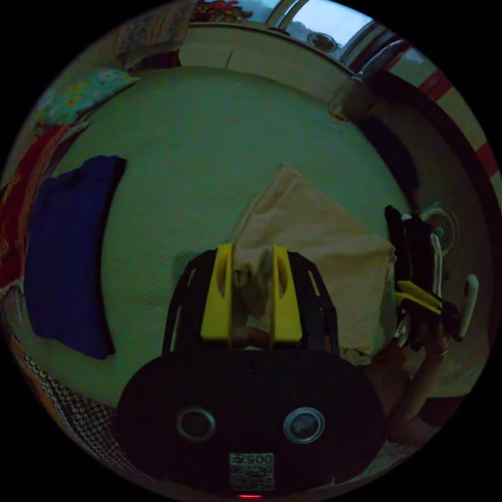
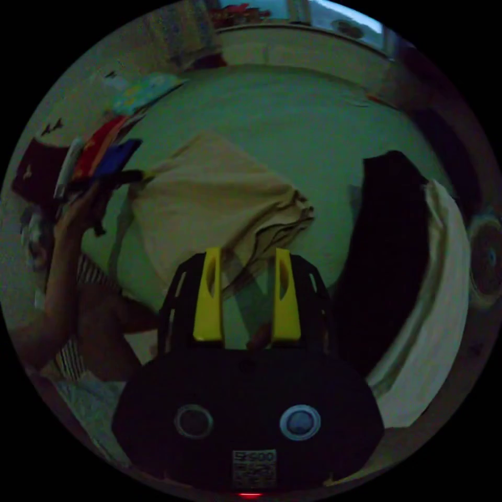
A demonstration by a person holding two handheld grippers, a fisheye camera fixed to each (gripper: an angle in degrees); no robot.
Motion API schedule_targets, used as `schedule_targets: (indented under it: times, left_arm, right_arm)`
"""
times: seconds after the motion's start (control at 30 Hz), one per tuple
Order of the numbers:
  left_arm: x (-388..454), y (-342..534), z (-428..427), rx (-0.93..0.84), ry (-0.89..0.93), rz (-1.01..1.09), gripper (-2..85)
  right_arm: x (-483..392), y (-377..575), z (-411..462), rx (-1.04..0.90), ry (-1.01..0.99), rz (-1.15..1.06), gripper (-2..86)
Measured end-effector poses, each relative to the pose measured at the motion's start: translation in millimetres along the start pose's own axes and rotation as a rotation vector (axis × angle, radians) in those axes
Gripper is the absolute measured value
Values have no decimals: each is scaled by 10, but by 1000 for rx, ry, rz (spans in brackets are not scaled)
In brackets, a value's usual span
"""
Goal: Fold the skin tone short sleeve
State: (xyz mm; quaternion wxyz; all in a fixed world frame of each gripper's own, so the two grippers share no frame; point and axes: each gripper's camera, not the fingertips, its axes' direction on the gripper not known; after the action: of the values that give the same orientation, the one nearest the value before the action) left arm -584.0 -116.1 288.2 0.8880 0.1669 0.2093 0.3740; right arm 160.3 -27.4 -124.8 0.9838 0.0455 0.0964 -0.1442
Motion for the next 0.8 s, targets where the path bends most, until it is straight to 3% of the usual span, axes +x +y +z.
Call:
schedule_targets:
  times: [0.1,0.37,0.67,0.8]
  left_arm:
    - [103,-12,118,-30,-26,14,130]
    - [385,1,208,-49,-69,16,108]
    - [725,46,242,92,-110,50,75]
    - [902,73,222,123,-130,49,79]
  right_arm:
    - [-212,-19,126,-72,-35,-148,124]
    - [-599,-162,616,-271,44,-282,-12]
    - [-1098,-188,733,-341,-131,-514,-16]
    - [-1285,-203,792,-359,-52,-575,-16]
